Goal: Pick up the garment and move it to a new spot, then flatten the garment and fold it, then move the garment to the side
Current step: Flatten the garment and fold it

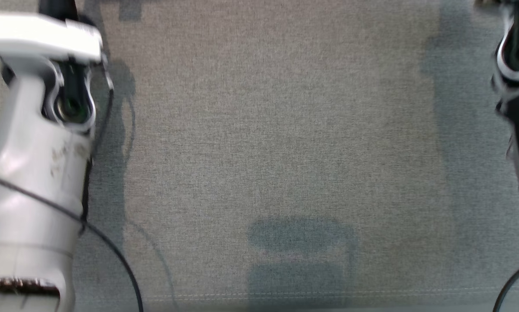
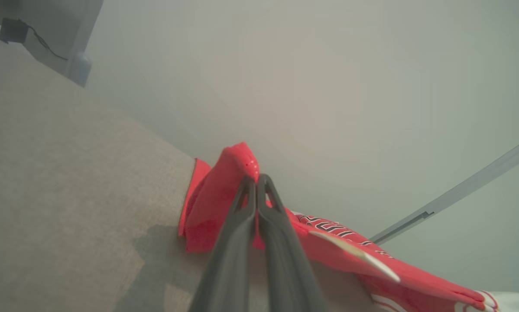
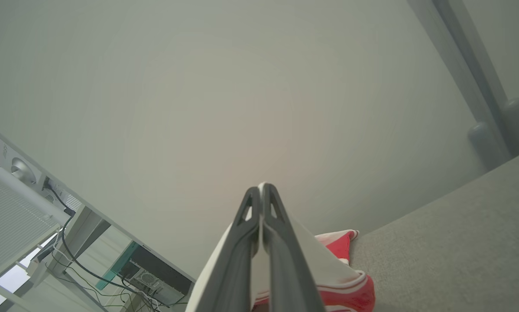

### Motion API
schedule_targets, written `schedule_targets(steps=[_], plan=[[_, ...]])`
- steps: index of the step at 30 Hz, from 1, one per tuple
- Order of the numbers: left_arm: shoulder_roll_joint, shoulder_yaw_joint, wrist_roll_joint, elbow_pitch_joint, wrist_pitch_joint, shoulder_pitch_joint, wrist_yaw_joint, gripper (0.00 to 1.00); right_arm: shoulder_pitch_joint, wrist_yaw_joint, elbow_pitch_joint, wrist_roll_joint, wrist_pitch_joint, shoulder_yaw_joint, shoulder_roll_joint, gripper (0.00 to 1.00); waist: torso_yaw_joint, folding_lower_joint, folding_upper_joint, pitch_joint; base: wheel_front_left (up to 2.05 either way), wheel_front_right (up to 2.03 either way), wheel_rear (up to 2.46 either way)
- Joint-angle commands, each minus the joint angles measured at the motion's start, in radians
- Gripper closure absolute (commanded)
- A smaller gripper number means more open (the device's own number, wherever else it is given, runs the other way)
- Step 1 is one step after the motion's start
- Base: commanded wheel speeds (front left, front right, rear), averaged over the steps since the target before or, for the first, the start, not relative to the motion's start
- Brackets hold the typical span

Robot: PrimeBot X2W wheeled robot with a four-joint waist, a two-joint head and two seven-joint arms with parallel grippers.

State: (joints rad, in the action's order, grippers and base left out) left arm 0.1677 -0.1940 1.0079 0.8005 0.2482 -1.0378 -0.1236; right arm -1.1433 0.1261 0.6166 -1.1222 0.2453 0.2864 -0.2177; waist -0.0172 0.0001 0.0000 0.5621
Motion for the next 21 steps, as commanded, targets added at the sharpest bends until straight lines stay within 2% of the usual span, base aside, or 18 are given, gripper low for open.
schedule_targets(steps=[1, 6, 12, 21], plan=[[0.052, -0.003, 0.027, -0.042, 0.011, 0.075, -0.007, 1.00, 0.089, 0.005, -0.068, -0.047, -0.002, 0.022, -0.013, 1.00, -0.008, -0.0001, 0.0000, -0.045, 0.00, 0.00, 0.00], [0.065, 0.009, 0.056, -0.077, 0.013, 0.220, -0.007, 1.00, 0.253, 0.005, -0.138, -0.101, 0.007, 0.073, -0.046, 1.00, -0.018, -0.0001, 0.0000, -0.117, 0.00, 0.00, 0.00], [0.019, 0.099, 0.051, -0.113, 0.013, 0.418, -0.007, 1.00, 0.440, 0.005, -0.191, -0.156, 0.015, 0.103, -0.052, 1.00, -0.028, -0.0001, 0.0000, -0.243, 0.00, 0.00, 0.00], [-0.042, 0.229, -0.002, -0.152, 0.013, 0.637, -0.007, 1.00, 0.674, 0.005, -0.238, -0.156, 0.016, 0.062, -0.028, 1.00, -0.040, -0.0001, 0.0000, -0.389, 0.00, 0.00, 0.00]])
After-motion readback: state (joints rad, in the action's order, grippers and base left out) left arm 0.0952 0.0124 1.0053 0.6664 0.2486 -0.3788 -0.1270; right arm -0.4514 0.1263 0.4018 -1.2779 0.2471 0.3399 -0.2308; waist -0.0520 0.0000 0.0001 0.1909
